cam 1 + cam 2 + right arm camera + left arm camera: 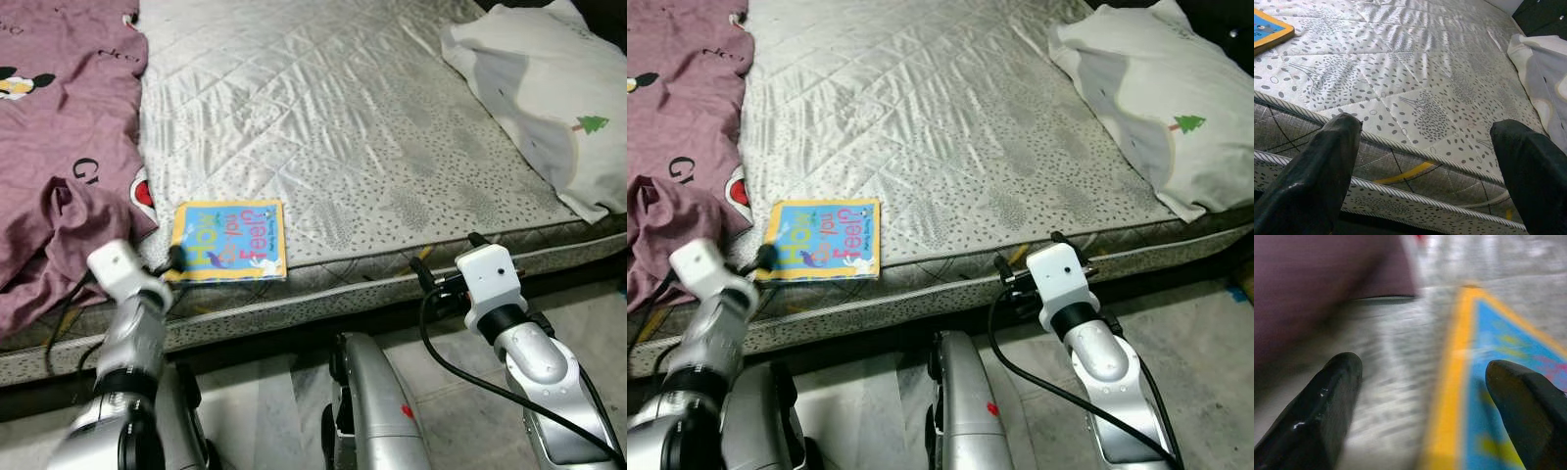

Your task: Clean up the room

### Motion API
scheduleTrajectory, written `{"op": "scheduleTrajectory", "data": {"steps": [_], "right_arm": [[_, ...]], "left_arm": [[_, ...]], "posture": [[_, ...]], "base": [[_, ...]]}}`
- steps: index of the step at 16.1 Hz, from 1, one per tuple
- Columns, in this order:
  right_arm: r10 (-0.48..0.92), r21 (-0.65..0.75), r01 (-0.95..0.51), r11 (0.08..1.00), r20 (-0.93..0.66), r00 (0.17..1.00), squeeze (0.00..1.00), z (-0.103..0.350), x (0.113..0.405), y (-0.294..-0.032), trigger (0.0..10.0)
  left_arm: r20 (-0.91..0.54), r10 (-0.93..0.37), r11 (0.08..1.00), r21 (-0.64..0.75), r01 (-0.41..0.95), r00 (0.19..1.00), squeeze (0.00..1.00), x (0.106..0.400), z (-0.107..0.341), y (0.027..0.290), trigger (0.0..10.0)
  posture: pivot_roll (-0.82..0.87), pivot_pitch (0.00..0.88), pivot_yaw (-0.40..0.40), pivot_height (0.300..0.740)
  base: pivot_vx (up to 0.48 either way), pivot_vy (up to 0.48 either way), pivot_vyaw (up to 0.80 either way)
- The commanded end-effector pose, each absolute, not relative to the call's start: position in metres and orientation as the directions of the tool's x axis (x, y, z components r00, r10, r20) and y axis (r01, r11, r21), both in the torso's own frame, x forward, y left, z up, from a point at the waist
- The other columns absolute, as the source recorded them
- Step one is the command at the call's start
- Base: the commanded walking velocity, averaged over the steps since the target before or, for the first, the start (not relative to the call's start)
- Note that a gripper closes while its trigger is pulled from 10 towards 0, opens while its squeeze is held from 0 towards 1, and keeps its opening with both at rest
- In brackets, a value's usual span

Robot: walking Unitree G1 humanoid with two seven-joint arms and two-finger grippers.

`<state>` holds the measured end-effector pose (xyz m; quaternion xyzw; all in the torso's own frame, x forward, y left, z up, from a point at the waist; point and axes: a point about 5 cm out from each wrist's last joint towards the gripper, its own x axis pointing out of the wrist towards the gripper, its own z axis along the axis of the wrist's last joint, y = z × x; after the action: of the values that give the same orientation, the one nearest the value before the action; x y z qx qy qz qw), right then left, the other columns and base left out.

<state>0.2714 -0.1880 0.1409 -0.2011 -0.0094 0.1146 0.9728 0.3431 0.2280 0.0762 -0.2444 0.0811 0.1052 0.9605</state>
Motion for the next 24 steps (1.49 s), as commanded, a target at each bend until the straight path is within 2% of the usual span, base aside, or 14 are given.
{"op": "scheduleTrajectory", "data": {"steps": [1,3,8,12,14,17,21,24], "right_arm": [[0.222,-0.403,-0.214,0.890,-0.026,0.975,0.00,0.140,0.269,-0.190,10.0],[0.231,-0.409,-0.218,0.886,-0.017,0.973,0.00,0.142,0.272,-0.188,10.0],[0.221,-0.417,-0.201,0.886,-0.002,0.975,0.00,0.146,0.275,-0.190,10.0],[0.217,-0.419,-0.196,0.887,0.003,0.976,0.00,0.147,0.275,-0.190,10.0],[0.216,-0.421,-0.192,0.887,0.010,0.976,0.00,0.148,0.275,-0.189,10.0],[0.211,-0.429,-0.185,0.884,0.012,0.977,0.00,0.150,0.271,-0.192,10.0],[0.206,-0.440,-0.182,0.879,0.006,0.979,0.00,0.153,0.266,-0.197,10.0],[0.199,-0.450,-0.180,0.875,-0.006,0.980,0.00,0.155,0.259,-0.201,10.0]], "left_arm": [[-0.241,0.058,0.853,-0.492,-0.173,0.969,0.00,0.346,0.068,0.206,10.0],[-0.231,-0.030,0.847,-0.522,-0.098,0.972,0.00,0.353,0.073,0.188,10.0],[-0.285,-0.121,0.837,-0.544,-0.056,0.951,0.00,0.352,0.062,0.162,10.0],[-0.267,-0.258,0.719,-0.695,0.000,0.929,0.00,0.345,0.053,0.147,10.0],[-0.223,-0.320,0.624,-0.781,0.028,0.921,0.00,0.344,0.054,0.145,10.0],[-0.246,-0.362,0.625,-0.780,0.038,0.899,0.00,0.342,0.050,0.137,10.0],[-0.304,-0.388,0.585,-0.811,-0.023,0.870,0.00,0.334,0.039,0.127,10.0],[-0.374,-0.332,0.522,-0.838,-0.162,0.866,0.00,0.329,0.030,0.127,10.0]], "posture": [[-0.22,0.182,-0.108,0.514],[-0.23,0.180,-0.108,0.514],[-0.24,0.193,-0.103,0.514],[-0.24,0.191,-0.099,0.514],[-0.26,0.186,-0.094,0.514],[-0.28,0.191,-0.097,0.514],[-0.31,0.213,-0.102,0.514],[-0.34,0.228,-0.109,0.514]], "base": [[0.000,0.000,0.00],[0.000,0.000,0.00],[0.000,0.000,0.00],[0.000,0.000,0.00],[0.000,0.000,0.00],[0.000,0.000,0.00],[0.000,0.000,0.00],[0.000,0.000,0.00]]}}
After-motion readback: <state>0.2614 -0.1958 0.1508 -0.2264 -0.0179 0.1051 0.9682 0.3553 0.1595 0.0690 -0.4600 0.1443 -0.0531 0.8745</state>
